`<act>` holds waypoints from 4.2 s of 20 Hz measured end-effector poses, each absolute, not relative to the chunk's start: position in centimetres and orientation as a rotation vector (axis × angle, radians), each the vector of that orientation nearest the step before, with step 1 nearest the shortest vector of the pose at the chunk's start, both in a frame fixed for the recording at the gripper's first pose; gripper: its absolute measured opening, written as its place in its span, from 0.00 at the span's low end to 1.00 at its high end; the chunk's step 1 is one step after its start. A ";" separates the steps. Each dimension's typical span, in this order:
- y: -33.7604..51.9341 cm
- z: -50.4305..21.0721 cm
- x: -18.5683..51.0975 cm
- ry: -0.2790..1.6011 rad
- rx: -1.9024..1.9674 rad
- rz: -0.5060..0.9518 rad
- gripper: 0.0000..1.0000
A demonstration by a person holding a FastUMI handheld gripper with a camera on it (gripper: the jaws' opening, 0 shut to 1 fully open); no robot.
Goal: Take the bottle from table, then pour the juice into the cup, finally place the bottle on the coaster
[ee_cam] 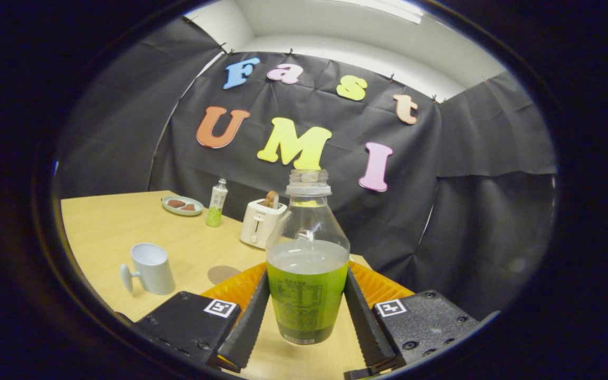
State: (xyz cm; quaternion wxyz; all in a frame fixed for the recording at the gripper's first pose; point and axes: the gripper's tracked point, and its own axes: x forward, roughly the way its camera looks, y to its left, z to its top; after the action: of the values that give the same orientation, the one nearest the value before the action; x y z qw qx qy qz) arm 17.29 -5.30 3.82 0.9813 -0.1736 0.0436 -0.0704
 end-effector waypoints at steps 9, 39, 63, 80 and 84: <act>-4.6 6.3 18.9 0.076 -0.674 -0.191 0.81; 5.6 1.7 23.7 -0.040 -1.504 -0.239 0.81; 7.4 4.3 24.8 -0.081 -1.867 -0.318 0.81; 9.0 4.8 24.9 -0.111 -2.059 -0.335 0.81; 8.9 5.6 25.4 -0.104 -2.070 -0.348 0.81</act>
State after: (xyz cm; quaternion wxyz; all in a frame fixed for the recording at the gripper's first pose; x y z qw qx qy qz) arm 25.37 8.95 5.55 0.4968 -0.8548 -0.0428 -0.1437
